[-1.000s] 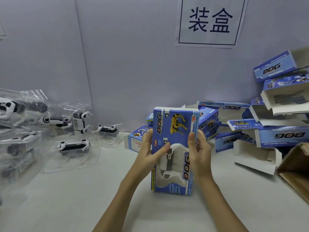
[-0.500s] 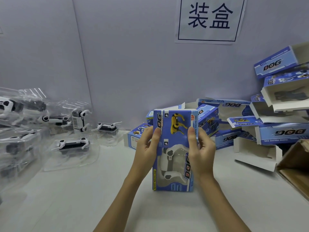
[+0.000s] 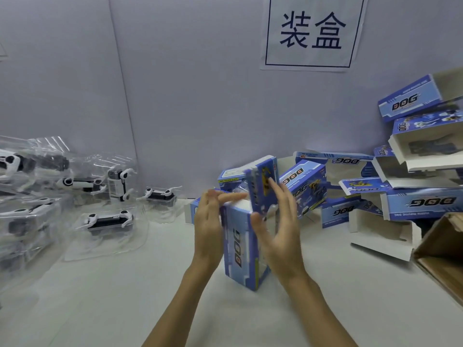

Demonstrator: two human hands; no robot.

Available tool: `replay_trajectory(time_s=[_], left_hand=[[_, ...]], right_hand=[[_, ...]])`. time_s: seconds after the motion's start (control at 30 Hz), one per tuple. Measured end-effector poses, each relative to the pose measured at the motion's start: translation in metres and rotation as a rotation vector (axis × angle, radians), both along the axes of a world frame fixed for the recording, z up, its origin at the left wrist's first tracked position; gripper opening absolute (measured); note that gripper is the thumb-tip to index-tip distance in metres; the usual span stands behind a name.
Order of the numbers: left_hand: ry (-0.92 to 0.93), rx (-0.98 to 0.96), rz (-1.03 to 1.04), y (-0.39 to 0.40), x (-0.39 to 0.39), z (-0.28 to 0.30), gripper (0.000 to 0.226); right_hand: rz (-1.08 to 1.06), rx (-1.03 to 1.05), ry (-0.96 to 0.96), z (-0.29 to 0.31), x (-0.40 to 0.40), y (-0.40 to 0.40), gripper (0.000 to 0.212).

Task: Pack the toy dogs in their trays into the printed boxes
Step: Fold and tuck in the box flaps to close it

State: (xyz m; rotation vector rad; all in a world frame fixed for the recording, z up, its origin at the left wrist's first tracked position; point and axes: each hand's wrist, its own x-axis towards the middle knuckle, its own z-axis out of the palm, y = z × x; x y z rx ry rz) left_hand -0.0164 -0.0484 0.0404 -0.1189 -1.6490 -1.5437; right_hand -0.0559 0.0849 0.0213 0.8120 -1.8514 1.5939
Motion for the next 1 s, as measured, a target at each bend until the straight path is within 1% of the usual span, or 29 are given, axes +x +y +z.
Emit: replay_trajectory(time_s=[0.03,0.07,0.1,0.2,0.23,0.3,0.33,0.37,0.4,0.43,0.47,0.53,0.57,0.6,0.67,0.73,0.77,0.83,0.9,0.93,1.0], left_hand=[[0.021,-0.09,0.015,-0.003,0.0,0.001,0.044],[0.03,-0.152,0.022,-0.005,-0.001,0.0,0.037],[0.026,-0.145,0.004,-0.005,-0.002,0.001,0.036],[0.016,0.016,-0.118,-0.004,-0.002,0.002,0.049],[-0.025,0.046,-0.133,-0.005,-0.002,0.001,0.053],[-0.197,0.024,-0.149,-0.009,-0.001,0.0,0.064],[-0.304,0.019,-0.206,-0.012,-0.001,-0.001,0.07],[-0.402,0.039,-0.312,-0.014,0.0,-0.003,0.075],[-0.475,0.076,-0.425,-0.016,0.001,-0.006,0.081],[-0.505,0.12,-0.504,-0.018,0.001,-0.008,0.085],[-0.503,0.16,-0.542,-0.021,0.0,-0.01,0.087],[-0.417,0.23,-0.539,-0.023,-0.001,-0.012,0.077],[-0.363,0.231,-0.517,-0.023,-0.001,-0.013,0.069],[-0.312,0.207,-0.497,-0.022,-0.002,-0.014,0.064],[-0.242,0.134,-0.464,-0.018,-0.004,-0.017,0.067],[-0.219,0.086,-0.444,-0.015,-0.006,-0.021,0.072],[-0.208,0.069,-0.437,-0.014,-0.006,-0.023,0.07],[-0.171,0.048,-0.411,-0.012,-0.005,-0.023,0.057],[-0.127,0.042,-0.348,-0.01,-0.003,-0.016,0.035],[-0.104,0.033,-0.306,-0.009,-0.001,-0.012,0.033],[-0.048,-0.007,-0.228,-0.01,-0.001,-0.004,0.04]], right_hand=[[0.065,0.009,-0.038,-0.001,0.001,-0.002,0.093],[0.119,-0.001,-0.062,-0.001,0.002,-0.004,0.102],[0.168,-0.041,-0.082,0.0,0.002,-0.005,0.104],[0.241,-0.195,-0.154,0.005,-0.002,0.003,0.09],[0.262,-0.243,-0.194,0.006,-0.003,0.007,0.084],[0.303,-0.327,-0.301,0.005,-0.007,0.015,0.073],[0.328,-0.35,-0.352,0.003,-0.008,0.018,0.07],[0.364,-0.361,-0.393,0.002,-0.01,0.019,0.067],[0.405,-0.363,-0.425,0.001,-0.01,0.02,0.066],[0.437,-0.357,-0.433,0.003,-0.009,0.019,0.065],[0.431,-0.341,-0.401,0.005,-0.007,0.018,0.064],[0.324,-0.311,-0.23,0.01,-0.005,0.016,0.06],[0.275,-0.305,-0.154,0.01,-0.006,0.016,0.057],[0.241,-0.294,-0.105,0.009,-0.007,0.016,0.049],[0.166,-0.213,-0.041,0.008,-0.008,0.016,0.031],[0.111,-0.13,-0.041,0.007,-0.008,0.015,0.036],[0.09,-0.12,-0.064,0.007,-0.008,0.015,0.035],[0.069,-0.121,-0.083,0.006,-0.008,0.013,0.033],[0.085,-0.137,-0.077,0.004,-0.009,0.013,0.033],[0.101,-0.154,-0.088,0.004,-0.009,0.013,0.032],[0.123,-0.182,-0.103,0.006,-0.008,0.015,0.027]])
